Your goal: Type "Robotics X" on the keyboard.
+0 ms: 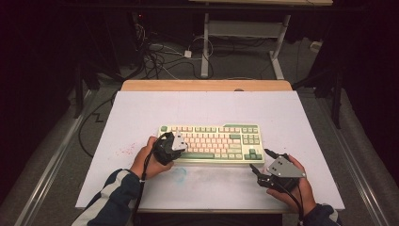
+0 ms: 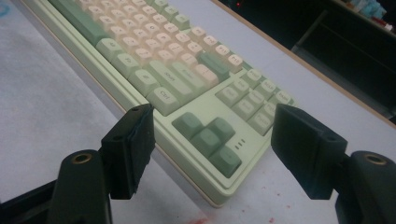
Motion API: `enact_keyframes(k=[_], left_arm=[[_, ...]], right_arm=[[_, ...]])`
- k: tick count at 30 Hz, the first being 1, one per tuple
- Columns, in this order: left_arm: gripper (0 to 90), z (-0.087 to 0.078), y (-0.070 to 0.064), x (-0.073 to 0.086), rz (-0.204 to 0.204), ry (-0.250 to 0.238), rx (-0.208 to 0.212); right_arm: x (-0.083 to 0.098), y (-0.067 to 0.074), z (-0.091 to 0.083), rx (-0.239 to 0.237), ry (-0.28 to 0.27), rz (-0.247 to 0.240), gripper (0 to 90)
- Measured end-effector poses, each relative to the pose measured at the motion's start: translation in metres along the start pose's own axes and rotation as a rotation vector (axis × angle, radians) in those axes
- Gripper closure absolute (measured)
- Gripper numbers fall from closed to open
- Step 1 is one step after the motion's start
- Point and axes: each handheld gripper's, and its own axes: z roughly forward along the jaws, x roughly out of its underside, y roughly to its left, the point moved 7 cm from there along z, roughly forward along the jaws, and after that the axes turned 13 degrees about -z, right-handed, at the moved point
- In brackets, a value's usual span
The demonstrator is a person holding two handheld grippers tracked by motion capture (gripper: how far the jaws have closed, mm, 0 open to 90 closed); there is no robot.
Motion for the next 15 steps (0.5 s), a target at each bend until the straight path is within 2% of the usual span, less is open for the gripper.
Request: enact_keyframes(k=[5,8,12,15], left_arm=[[74.6,-0.012,0.003,-0.001,-0.008,-0.056,0.007],[66.4,-0.018,0.007,-0.002,-0.007,-0.086,0.001],[53.0,-0.028,0.011,-0.002,-0.011,-0.119,-0.004],[41.5,-0.032,0.015,-0.002,-0.019,-0.142,-0.027]], right_arm=[[0.000,0.000,0.001,-0.018,0.007,0.025,31.1],[0.002,-0.001,0.001,-0.019,0.015,0.036,31.0],[0.003,-0.003,0.002,-0.021,0.023,0.046,30.9],[0.004,-0.002,0.003,-0.032,0.033,0.054,30.6]])
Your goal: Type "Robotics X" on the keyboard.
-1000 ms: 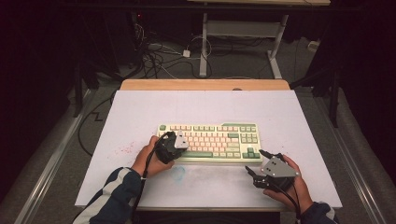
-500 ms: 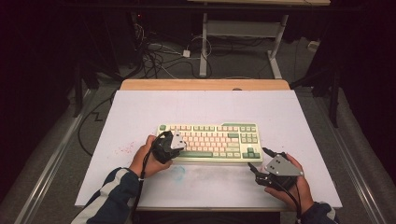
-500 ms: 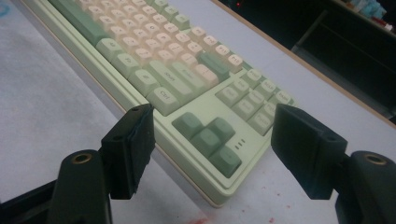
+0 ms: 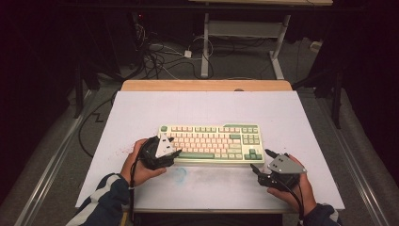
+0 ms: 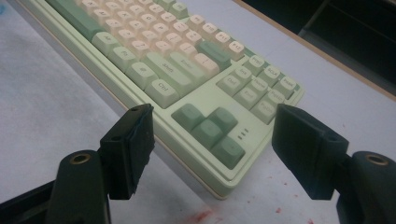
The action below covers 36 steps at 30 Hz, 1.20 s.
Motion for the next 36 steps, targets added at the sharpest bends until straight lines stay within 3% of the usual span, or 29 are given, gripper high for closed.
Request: enact_keyframes(k=[3,6,9,11,18,21,27,30,36], left_arm=[[29.5,-0.006,0.003,0.001,-0.013,-0.015,0.006],[24.8,-0.013,0.007,0.005,-0.015,-0.021,-0.003],[24.1,-0.019,0.015,0.008,0.006,-0.049,-0.047],[24.1,-0.024,0.021,0.009,-0.015,-0.069,-0.073],[22.4,-0.043,0.035,0.016,-0.048,-0.074,-0.104],[20.8,-0.048,0.039,0.018,-0.060,-0.084,-0.116],[19.8,-0.057,0.046,0.023,-0.071,-0.080,-0.134],[19.9,-0.055,0.056,0.027,-0.062,-0.064,-0.199],[22.2,-0.054,0.062,0.028,-0.116,-0.040,-0.201]], right_arm=[[-0.001,0.001,0.001,-0.009,0.002,-0.003,29.8],[-0.003,0.001,0.002,-0.010,0.000,-0.006,29.2],[-0.005,0.001,0.004,-0.011,-0.004,-0.005,28.7],[-0.008,0.001,0.005,-0.015,-0.010,0.000,27.9],[-0.023,0.003,0.015,-0.013,-0.031,-0.014,25.8],[-0.029,0.003,0.019,-0.026,-0.046,0.006,25.7],[-0.035,0.003,0.029,-0.033,-0.059,0.019,21.8],[-0.040,0.004,0.033,-0.042,-0.071,0.020,20.9],[-0.047,0.009,0.040,-0.050,-0.085,0.016,18.8]])
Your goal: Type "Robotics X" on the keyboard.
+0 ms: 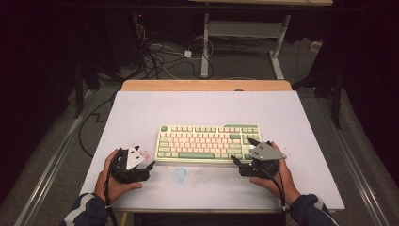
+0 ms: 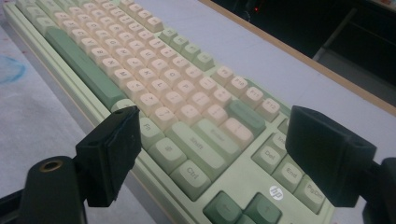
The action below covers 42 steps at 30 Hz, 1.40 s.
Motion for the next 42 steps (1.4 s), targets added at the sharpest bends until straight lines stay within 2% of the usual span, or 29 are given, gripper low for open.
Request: enact_keyframes(k=[2,4,6,8,12,14,17,23,32,42], left_arm=[[24.7,0.001,0.001,0.000,0.001,0.002,-0.011],[33.6,0.003,0.001,-0.002,-0.010,0.010,-0.016],[43.4,0.003,0.000,-0.005,-0.026,0.019,-0.002],[57.3,0.002,-0.004,-0.007,-0.044,0.037,0.034],[80.4,0.001,-0.014,-0.013,-0.042,0.079,0.095],[86.8,0.004,-0.020,-0.015,-0.031,0.103,0.112],[87.2,0.010,-0.029,-0.017,-0.011,0.125,0.128],[87.1,0.031,-0.043,-0.015,0.027,0.159,0.141],[87.3,0.062,-0.061,-0.018,0.037,0.200,0.171],[87.2,0.079,-0.065,-0.016,0.041,0.217,0.160]], right_arm=[[0.000,0.002,0.001,-0.007,0.000,-0.005,17.7],[0.000,0.003,0.001,-0.006,0.000,-0.010,17.7],[-0.001,0.002,0.001,0.002,-0.005,-0.006,17.8],[-0.001,0.003,0.000,0.006,-0.007,-0.010,17.9],[0.000,0.003,0.000,0.008,-0.006,-0.013,18.9],[0.002,0.004,0.002,0.000,0.001,-0.019,18.9],[0.005,0.006,0.003,-0.007,0.014,-0.029,19.0],[0.007,0.008,0.002,-0.008,0.024,-0.036,19.3],[0.008,0.015,0.002,-0.036,0.035,-0.046,19.7],[0.011,0.016,0.003,-0.046,0.044,-0.049,19.8]])
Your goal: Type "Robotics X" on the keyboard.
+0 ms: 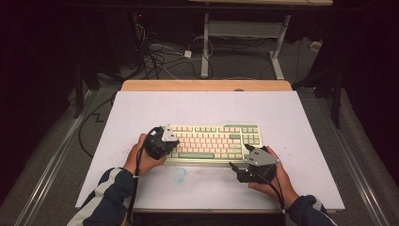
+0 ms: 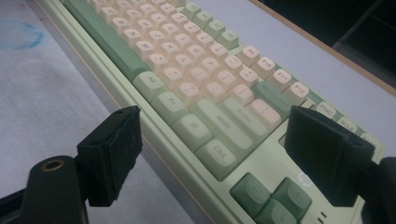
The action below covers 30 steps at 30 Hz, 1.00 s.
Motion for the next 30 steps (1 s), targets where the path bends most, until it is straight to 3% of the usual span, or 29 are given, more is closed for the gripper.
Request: enact_keyframes(k=[11,12,14,24,28,30], left_arm=[[87.0,0.009,0.000,0.004,0.000,0.022,-0.015],[87.1,0.010,0.000,0.004,-0.010,0.014,-0.009],[87.0,0.009,-0.002,0.004,0.011,0.010,-0.015],[83.5,0.000,-0.007,-0.004,0.029,-0.041,0.003],[77.4,-0.003,-0.008,-0.008,0.030,-0.066,0.006],[70.0,-0.006,-0.009,-0.010,0.025,-0.082,0.012]], right_arm=[[0.001,0.001,0.000,-0.010,0.005,0.000,20.5],[0.002,0.001,0.000,-0.012,0.007,0.000,20.5],[0.003,0.002,0.000,-0.014,0.009,0.002,20.5],[0.002,0.000,-0.007,-0.003,-0.006,0.006,20.7],[0.004,-0.001,-0.009,-0.004,-0.006,0.015,20.9],[0.005,-0.002,-0.011,-0.002,-0.008,0.016,20.9]])
